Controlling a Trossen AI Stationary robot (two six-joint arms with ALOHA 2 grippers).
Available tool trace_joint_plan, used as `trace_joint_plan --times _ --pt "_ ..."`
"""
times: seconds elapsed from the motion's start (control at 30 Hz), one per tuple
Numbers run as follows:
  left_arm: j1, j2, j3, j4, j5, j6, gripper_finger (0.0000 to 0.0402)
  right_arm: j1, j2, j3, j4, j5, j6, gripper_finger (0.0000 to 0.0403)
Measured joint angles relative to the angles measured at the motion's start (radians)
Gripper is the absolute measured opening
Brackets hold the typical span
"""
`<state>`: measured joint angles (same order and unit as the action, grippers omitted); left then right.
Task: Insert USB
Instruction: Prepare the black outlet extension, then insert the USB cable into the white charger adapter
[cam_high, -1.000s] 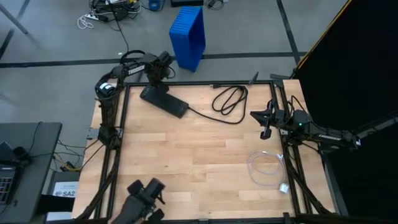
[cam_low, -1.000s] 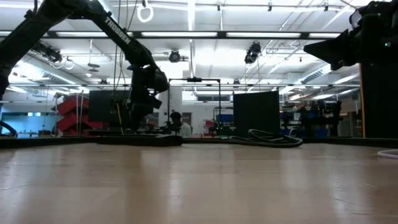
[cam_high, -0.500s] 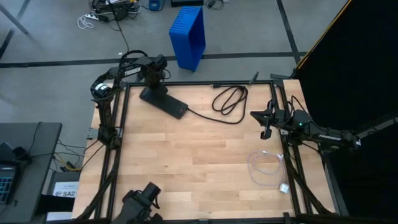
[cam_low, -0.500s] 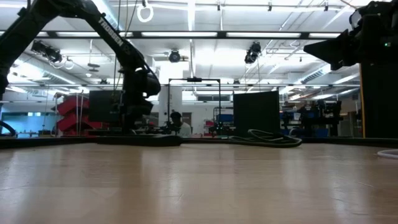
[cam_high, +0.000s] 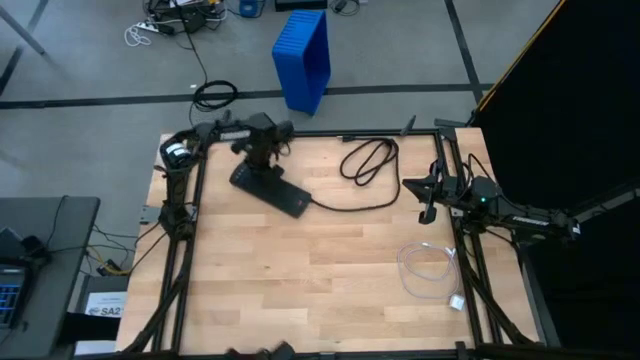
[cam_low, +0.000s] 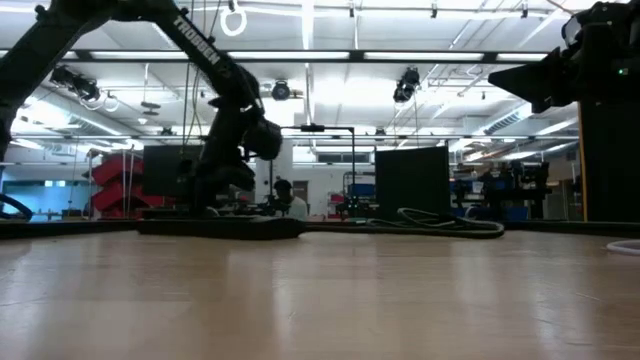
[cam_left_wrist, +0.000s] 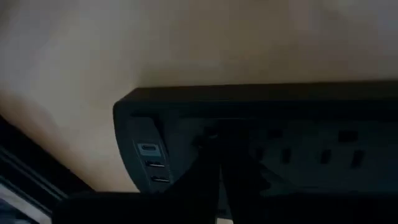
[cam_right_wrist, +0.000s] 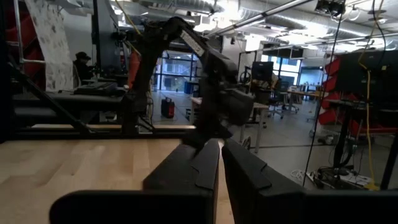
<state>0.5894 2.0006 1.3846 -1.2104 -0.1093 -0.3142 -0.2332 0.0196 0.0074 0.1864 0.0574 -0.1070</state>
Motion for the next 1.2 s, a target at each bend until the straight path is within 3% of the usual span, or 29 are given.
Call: trace_joint_plan --times 0.3,0.53,0.87,1.0,1.13,1.2 --pt "-0.329 0.001 0.02 -0.045 0.085 -0.136 0.0001 0.0 0.0 0.0 0.0 0.0 0.0 0.0002" --pt "-0.486 0.009 0.126 -0.032 0.081 -0.121 0.0 0.0 0.0 0.0 0.0 0.0 0.0 0.0002" --pt "-0.6 0.007 0.361 -0.107 -0.137 0.06 0.0003 0.0 0.0 0.0 0.0 0.0 0.0 0.0001" --pt "-0.649 0.004 0.42 -0.074 -0.162 0.172 0.0013 0.0 0.0 0.0 0.0 0.0 0.0 0.0003" --pt "-0.696 0.004 0.423 -0.045 -0.166 0.501 0.0025 0.0 0.0 0.0 0.0 0.0 0.0 0.0007" --pt "-0.705 0.011 0.425 0.052 -0.192 0.604 0.0029 0.0 0.0 0.0 0.0 0.0 0.0 0.0006"
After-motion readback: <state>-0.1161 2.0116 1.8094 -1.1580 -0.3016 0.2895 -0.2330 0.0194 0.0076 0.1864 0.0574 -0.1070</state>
